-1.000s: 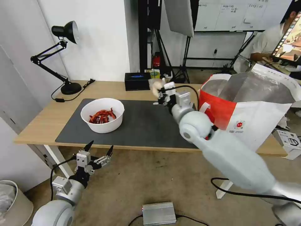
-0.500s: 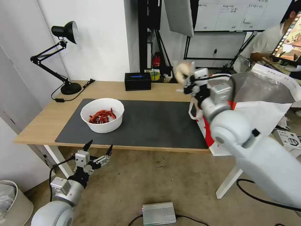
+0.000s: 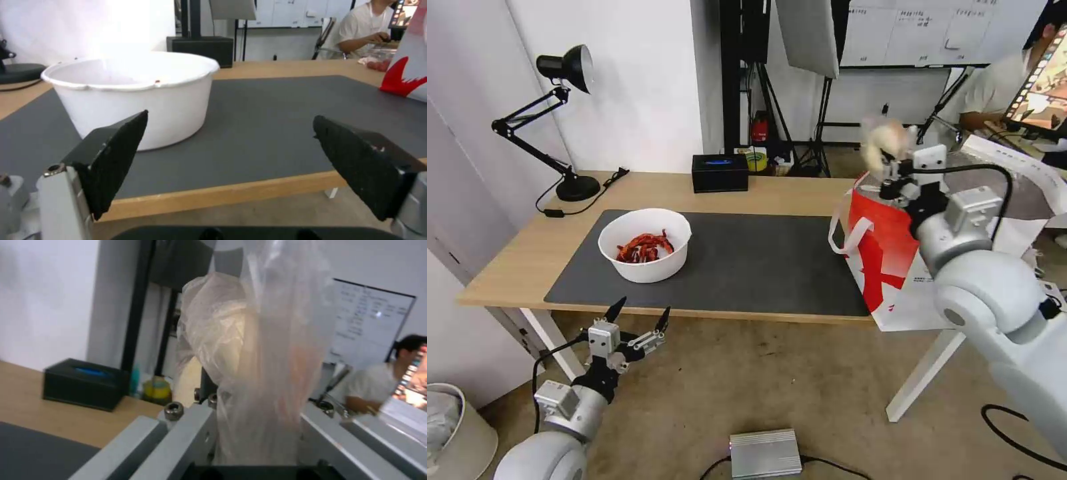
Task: Pick up the trash from the table and place it into the takeout bag.
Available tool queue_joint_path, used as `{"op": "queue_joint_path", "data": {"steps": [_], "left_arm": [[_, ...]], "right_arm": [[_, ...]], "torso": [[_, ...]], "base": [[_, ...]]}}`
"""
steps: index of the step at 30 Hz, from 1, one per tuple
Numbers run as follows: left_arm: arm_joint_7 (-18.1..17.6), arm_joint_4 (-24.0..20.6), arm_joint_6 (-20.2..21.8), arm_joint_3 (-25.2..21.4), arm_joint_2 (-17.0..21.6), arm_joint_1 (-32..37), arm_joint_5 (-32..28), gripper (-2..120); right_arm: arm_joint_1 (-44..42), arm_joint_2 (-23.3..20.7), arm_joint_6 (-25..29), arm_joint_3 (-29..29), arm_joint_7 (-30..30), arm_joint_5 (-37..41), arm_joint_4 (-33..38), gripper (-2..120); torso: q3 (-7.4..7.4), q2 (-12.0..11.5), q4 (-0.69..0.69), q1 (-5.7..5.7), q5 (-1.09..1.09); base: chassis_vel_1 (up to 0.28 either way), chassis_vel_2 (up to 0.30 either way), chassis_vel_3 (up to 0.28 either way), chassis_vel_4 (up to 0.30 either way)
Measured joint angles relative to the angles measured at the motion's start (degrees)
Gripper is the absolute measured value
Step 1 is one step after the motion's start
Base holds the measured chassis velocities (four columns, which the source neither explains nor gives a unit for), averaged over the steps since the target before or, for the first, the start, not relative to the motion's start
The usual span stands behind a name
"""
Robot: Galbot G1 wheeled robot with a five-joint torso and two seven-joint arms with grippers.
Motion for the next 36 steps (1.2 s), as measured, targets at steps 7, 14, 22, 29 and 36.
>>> {"op": "queue_joint_path", "data": {"steps": [7,14,22,29,36], "left_arm": [[0.0,-0.3,0.0,0.0,0.2,0.3,0.0,100],[0.0,-0.3,-0.1,-0.1,0.7,0.3,-0.3,100],[-0.1,0.2,-0.2,0.4,1.3,-0.5,-0.6,100],[-0.1,0.6,-0.2,1.0,1.3,-1.0,-0.7,100],[-0.1,0.3,-0.2,1.1,1.3,-0.8,-0.6,100]], "right_arm": [[-0.7,-0.8,-0.9,1.3,2.6,3.4,0.2,3],[-1.4,-1.0,-1.1,2.5,3.9,4.0,-0.5,3],[-4.4,-1.7,-1.4,5.9,5.1,6.1,-0.3,2],[-7.2,-2.7,-1.5,8.6,8.3,10.1,1.2,2],[-9.7,-3.5,-2.7,12.7,8.7,11.2,1.7,27]], "torso": [[0.0,0.0,0.01,0.0,-0.01],[0.0,0.0,0.01,0.01,-0.01],[0.0,0.0,0.01,0.01,-0.01],[0.0,0.0,0.01,0.01,-0.01],[0.0,0.0,0.01,0.01,-0.01]], "base": [[0.0,0.0,0.0,0.0],[0.0,0.0,0.0,0.0],[0.0,0.0,0.0,0.0],[0.0,0.0,0.0,0.0],[0.0,0.0,0.0,0.0]]}}
